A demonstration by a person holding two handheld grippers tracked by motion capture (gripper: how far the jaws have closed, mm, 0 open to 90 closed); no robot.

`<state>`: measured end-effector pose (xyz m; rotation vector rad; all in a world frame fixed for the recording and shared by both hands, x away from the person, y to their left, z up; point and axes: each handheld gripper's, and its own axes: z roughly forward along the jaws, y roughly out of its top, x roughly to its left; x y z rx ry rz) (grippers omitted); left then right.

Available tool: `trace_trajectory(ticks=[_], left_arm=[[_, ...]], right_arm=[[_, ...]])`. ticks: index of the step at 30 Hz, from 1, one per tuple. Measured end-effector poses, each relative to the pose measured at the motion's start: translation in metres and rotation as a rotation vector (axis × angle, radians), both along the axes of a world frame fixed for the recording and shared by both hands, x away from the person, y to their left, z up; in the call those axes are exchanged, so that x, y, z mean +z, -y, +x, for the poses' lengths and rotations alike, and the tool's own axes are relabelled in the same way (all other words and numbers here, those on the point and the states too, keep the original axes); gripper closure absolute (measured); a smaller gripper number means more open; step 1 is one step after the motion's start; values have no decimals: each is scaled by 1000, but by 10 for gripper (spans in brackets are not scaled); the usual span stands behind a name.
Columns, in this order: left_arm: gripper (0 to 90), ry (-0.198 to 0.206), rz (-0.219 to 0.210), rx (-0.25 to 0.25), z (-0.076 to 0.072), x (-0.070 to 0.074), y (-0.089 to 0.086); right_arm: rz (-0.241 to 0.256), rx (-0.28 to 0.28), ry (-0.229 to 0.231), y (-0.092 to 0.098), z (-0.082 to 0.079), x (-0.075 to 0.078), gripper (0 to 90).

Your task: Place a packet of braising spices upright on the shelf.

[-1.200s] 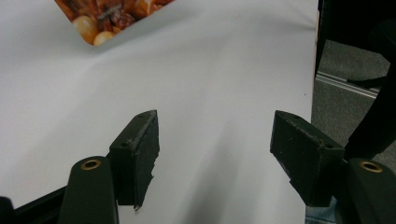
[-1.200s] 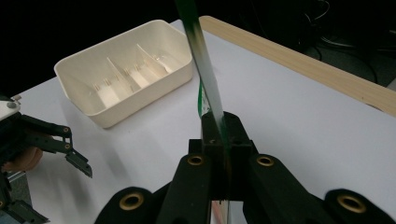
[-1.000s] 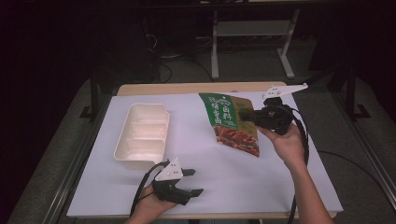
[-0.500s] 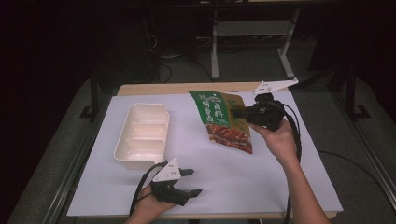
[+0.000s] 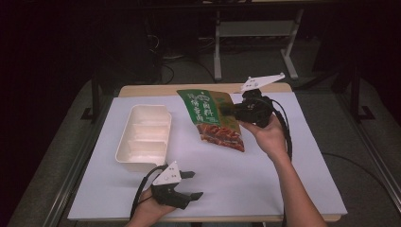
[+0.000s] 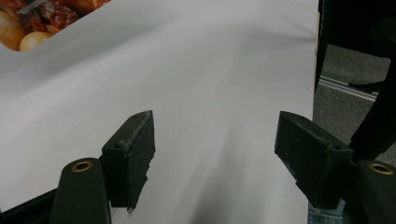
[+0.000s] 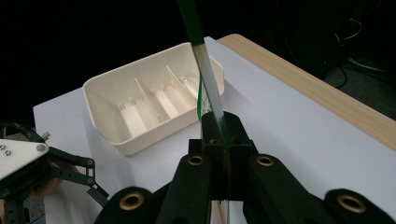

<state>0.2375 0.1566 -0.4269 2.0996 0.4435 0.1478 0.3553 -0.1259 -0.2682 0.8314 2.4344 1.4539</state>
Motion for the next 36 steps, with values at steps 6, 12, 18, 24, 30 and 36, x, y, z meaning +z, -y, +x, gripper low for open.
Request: trace_trajectory(ticks=[6,12,18,24,30,36], left_arm=[[277,4,-2,-3,-1,0,-1],[274,5,-1,-6,0,-1,-2],[273,4,-5,-2,0,-1,-3],[272,9,-2,-9,-1,-1,-3],[270,8,-3,-8,-1,-1,-4],[270,9,-6,-7,0,-1,-6]], right_arm=[[1,17,1,-11,4,2,899],[5,31,10,-20,6,5,900],[0,49,13,-33,10,7,900],[9,72,23,-46,12,10,900],[13,89,27,-57,16,11,900],[21,106,27,-69,20,14,900]])
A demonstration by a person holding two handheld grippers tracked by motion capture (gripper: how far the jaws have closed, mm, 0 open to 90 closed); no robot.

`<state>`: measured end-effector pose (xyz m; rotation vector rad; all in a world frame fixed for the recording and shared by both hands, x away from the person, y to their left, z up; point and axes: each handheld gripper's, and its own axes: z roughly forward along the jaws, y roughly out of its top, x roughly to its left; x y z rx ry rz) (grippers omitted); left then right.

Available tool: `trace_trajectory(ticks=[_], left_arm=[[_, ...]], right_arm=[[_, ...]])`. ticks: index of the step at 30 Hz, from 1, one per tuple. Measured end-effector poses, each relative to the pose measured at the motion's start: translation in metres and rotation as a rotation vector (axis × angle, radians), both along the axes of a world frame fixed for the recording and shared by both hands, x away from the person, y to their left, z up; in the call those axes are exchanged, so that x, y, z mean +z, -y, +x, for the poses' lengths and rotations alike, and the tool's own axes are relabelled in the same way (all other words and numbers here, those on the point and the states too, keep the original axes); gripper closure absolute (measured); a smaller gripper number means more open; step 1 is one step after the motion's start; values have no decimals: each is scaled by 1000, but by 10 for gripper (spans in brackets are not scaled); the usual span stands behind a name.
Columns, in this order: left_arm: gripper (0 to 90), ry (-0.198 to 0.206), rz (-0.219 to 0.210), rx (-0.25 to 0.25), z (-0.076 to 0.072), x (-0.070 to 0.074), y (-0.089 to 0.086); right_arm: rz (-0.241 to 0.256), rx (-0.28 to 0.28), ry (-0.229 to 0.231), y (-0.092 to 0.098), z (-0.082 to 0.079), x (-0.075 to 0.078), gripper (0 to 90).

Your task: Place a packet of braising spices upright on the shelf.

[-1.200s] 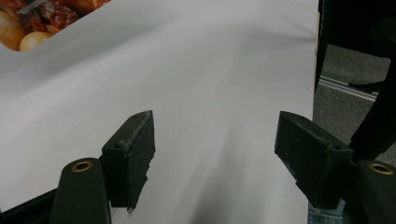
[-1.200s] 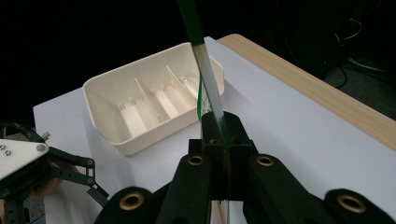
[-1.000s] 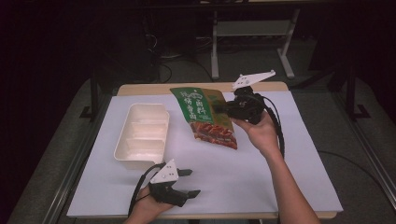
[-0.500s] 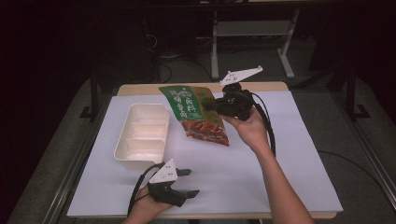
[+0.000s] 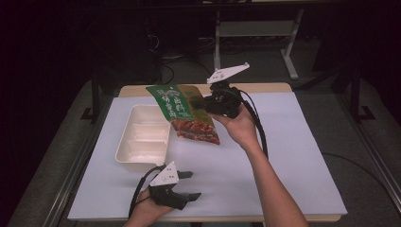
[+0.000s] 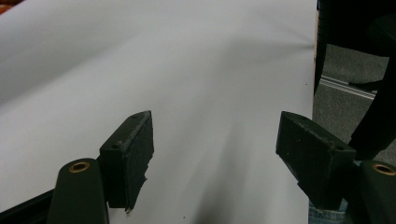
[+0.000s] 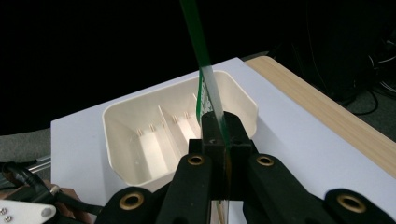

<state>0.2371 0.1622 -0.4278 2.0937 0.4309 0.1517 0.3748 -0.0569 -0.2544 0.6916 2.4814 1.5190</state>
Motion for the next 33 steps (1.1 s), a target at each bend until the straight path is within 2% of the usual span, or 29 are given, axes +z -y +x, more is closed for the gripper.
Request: trace_trajectory(ticks=[13,33], left_arm=[[269,3,-8,6,0,1,-3],[266,9,-5,2,1,1,-5]], right_arm=[[12,32,18,-26,7,10,900],[20,65,18,-65,22,10,900]])
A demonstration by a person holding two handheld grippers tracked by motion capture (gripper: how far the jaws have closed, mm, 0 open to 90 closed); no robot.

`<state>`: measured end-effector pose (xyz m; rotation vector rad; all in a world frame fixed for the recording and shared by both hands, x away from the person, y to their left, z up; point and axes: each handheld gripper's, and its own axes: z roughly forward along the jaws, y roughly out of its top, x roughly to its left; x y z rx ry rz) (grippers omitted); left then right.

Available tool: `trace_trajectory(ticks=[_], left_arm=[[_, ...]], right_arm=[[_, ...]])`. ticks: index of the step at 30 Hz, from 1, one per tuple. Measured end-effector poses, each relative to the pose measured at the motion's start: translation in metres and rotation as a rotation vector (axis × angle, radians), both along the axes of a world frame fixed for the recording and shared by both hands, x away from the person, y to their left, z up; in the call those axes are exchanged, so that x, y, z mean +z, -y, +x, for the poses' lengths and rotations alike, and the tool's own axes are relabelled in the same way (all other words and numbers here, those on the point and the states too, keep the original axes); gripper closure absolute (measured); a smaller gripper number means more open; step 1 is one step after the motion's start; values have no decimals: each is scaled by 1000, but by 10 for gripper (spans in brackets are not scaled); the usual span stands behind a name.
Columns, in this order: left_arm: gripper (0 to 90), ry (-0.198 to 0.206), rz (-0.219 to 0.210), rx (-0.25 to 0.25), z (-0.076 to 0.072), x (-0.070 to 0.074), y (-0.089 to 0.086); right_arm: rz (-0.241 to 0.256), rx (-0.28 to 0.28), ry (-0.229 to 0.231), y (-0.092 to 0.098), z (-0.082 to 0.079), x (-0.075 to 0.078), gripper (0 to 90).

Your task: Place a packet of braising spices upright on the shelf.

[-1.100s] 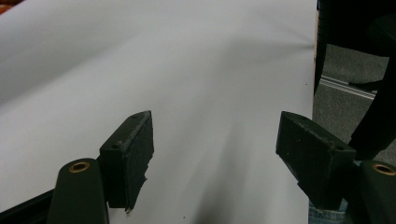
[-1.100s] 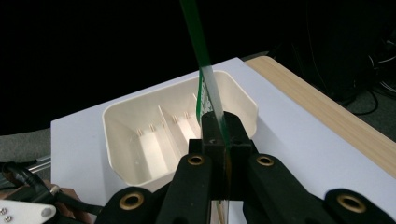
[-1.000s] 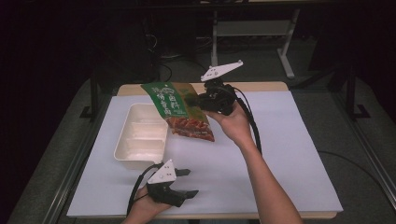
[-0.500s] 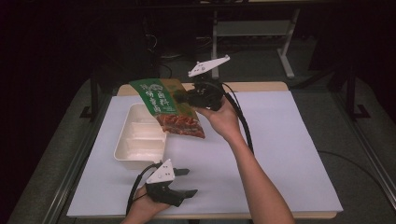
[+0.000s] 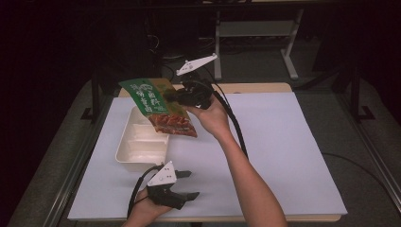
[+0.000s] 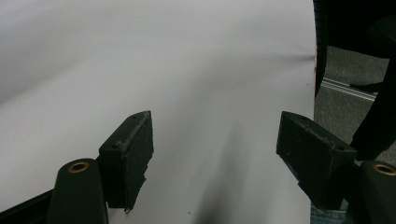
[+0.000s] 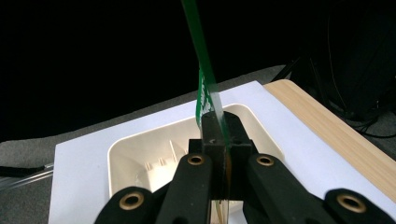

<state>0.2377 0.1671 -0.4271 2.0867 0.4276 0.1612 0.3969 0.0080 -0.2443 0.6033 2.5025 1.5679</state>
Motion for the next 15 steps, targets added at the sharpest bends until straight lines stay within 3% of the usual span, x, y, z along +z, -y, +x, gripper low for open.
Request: trace_trajectory(ticks=[15], left_arm=[[260,1,-3,-1,0,0,-1]], right_arm=[[5,28,-11,-36,11,-11,900]])
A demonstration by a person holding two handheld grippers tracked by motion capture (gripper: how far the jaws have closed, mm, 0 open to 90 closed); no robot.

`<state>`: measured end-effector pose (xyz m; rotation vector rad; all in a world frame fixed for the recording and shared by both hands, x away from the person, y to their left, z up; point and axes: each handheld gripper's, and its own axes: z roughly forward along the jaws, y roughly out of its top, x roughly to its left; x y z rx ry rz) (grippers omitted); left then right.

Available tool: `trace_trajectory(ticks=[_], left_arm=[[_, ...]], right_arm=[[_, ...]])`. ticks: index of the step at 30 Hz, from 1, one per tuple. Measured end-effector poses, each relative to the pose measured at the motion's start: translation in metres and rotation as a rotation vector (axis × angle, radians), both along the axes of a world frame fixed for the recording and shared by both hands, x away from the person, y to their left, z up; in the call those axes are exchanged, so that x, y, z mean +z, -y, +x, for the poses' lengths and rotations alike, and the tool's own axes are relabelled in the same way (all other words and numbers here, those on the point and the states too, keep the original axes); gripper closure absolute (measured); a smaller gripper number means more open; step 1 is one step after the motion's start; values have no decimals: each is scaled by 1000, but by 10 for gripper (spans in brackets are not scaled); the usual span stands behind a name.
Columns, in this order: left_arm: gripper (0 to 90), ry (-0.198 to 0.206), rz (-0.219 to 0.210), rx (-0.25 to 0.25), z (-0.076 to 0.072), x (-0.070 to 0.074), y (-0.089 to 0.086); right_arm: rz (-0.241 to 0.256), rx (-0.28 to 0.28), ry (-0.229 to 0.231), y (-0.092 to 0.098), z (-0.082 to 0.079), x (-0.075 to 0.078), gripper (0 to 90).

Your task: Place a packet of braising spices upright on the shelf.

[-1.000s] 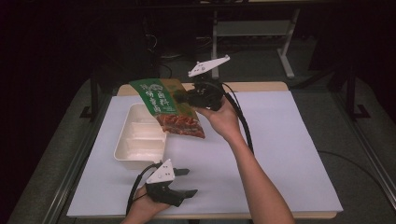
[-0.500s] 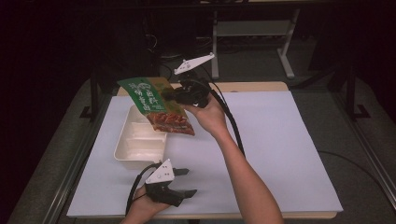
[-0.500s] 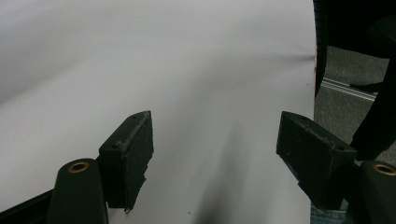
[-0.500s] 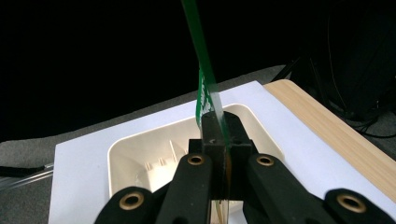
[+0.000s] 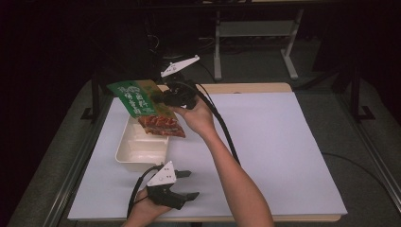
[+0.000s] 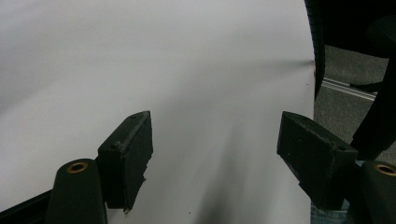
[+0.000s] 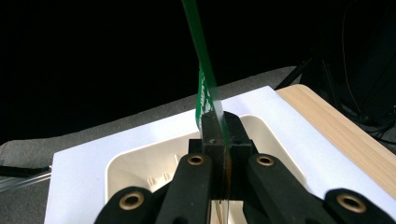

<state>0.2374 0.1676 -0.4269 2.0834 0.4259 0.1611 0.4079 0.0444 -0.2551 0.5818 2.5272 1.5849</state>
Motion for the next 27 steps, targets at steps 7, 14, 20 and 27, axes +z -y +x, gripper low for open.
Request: trace_trajectory(ticks=[7,14,20,27], left_arm=[[260,1,3,2,0,-1,0],[259,5,1,1,0,-1,0],[259,8,5,-2,0,-1,0],[259,9,6,-4,0,0,-1]], right_arm=[[14,4,-8,-9,3,-4,900],[34,16,-17,-23,6,-11,900],[52,19,-29,-33,10,-19,900],[51,6,-60,-44,17,-33,900]])
